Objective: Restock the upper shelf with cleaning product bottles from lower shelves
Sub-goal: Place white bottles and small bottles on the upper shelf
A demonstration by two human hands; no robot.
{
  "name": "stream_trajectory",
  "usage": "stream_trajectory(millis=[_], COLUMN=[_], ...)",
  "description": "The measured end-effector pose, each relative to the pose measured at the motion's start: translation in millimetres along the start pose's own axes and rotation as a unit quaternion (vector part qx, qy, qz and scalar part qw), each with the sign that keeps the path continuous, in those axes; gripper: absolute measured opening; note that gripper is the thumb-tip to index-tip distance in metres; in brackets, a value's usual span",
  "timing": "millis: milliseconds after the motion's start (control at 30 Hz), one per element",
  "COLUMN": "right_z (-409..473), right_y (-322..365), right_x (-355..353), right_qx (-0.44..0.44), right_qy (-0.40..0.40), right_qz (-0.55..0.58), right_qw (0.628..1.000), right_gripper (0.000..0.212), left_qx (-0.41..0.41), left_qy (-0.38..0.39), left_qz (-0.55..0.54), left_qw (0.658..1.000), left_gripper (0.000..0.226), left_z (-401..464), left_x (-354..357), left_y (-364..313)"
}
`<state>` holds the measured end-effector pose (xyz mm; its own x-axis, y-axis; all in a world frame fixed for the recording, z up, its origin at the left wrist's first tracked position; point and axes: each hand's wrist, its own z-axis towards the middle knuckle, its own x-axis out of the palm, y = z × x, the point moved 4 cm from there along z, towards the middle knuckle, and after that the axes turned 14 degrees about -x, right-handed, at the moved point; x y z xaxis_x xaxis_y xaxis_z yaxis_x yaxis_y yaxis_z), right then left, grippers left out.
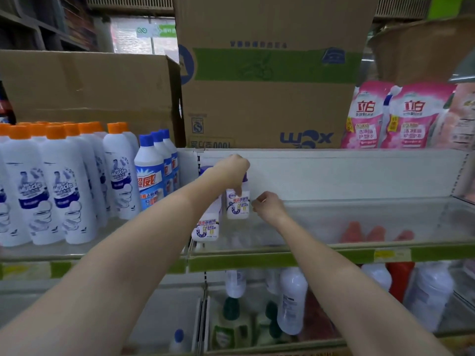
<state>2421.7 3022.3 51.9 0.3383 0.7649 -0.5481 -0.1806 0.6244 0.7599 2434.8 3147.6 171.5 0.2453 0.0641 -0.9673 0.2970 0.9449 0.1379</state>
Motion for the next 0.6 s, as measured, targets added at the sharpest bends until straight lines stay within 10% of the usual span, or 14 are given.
stream_trajectory(millis=[600], right_z=[32.6], right_y=[-0.7], right_x=[15.7], right_qx=[-0.012], right_qy=[-0.045], right_qz=[-0.028], right_qw=[0.999], right_gripper=[0.018], left_qx=[0.051], left_qy=[-0.037], left_qz=[0.076], left_qw=[0.995], left_gripper=[0.088], left_z=[50.1], left_x=[22.2], left_y=[13.9])
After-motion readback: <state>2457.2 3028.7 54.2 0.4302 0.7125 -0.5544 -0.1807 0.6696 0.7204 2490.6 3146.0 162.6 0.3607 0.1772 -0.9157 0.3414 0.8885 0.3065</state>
